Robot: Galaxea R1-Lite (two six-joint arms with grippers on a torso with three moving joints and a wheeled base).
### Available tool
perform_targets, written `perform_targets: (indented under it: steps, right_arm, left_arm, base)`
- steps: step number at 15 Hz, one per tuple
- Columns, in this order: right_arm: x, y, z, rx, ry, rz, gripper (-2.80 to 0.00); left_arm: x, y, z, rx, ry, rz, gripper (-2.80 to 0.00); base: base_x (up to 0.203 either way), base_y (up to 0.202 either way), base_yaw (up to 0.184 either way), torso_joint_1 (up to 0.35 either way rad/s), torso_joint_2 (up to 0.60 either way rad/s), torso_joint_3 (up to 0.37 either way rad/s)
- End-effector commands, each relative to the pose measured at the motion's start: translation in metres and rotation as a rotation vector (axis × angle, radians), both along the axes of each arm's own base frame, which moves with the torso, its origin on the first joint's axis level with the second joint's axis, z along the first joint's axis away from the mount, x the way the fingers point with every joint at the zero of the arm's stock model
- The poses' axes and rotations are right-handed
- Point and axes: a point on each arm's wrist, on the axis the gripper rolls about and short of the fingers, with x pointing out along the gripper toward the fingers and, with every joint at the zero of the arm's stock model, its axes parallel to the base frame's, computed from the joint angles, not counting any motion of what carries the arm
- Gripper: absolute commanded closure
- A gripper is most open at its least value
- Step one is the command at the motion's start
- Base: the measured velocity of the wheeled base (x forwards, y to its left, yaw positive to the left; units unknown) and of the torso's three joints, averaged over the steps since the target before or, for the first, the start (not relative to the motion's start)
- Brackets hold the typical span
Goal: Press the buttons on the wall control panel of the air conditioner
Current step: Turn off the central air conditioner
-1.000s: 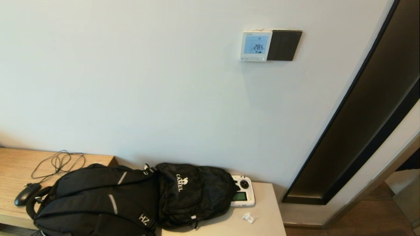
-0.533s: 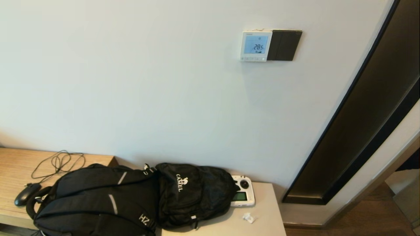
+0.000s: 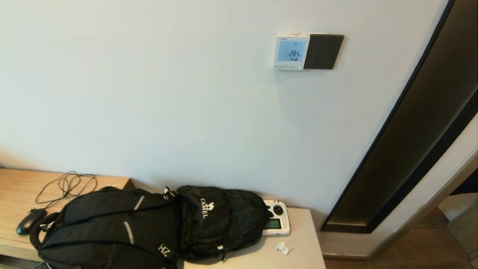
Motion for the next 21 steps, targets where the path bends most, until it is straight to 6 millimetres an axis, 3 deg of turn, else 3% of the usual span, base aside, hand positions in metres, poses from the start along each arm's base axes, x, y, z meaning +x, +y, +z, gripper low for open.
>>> perform_targets:
  steps: [1, 9, 12, 16, 21]
  right_arm:
    - [0.0, 0.0, 0.0, 0.0, -0.002, 0.0, 0.0]
    - [0.0, 0.0, 0.001, -0.007, -0.004, -0.005, 0.0]
    - [-0.002, 0.0, 0.014, -0.009, -0.023, -0.007, 0.0]
    - [0.01, 0.0, 0.047, -0.007, 0.0, -0.004, 0.0]
    - [0.06, -0.001, 0.108, 0.002, 0.014, -0.005, 0.0]
  left_arm:
    - [0.0, 0.0, 0.0, 0.0, -0.001, 0.003, 0.0]
    - [0.0, 0.0, 0.0, 0.0, -0.001, 0.002, 0.0]
    - [0.0, 0.0, 0.0, 0.0, -0.001, 0.0, 0.0]
    - [0.0, 0.0, 0.0, 0.0, -0.001, 0.0, 0.0]
    - [0.0, 0.0, 0.0, 0.0, -0.001, 0.002, 0.0]
  base:
    - [0.0, 0.0, 0.0, 0.0, 0.0, 0.0]
    - [0.0, 0.0, 0.0, 0.0, 0.0, 0.0]
    - [0.0, 0.0, 0.0, 0.0, 0.0, 0.0]
    - [0.0, 0.0, 0.0, 0.0, 0.0, 0.0]
    - [0.0, 0.0, 0.0, 0.0, 0.0, 0.0]
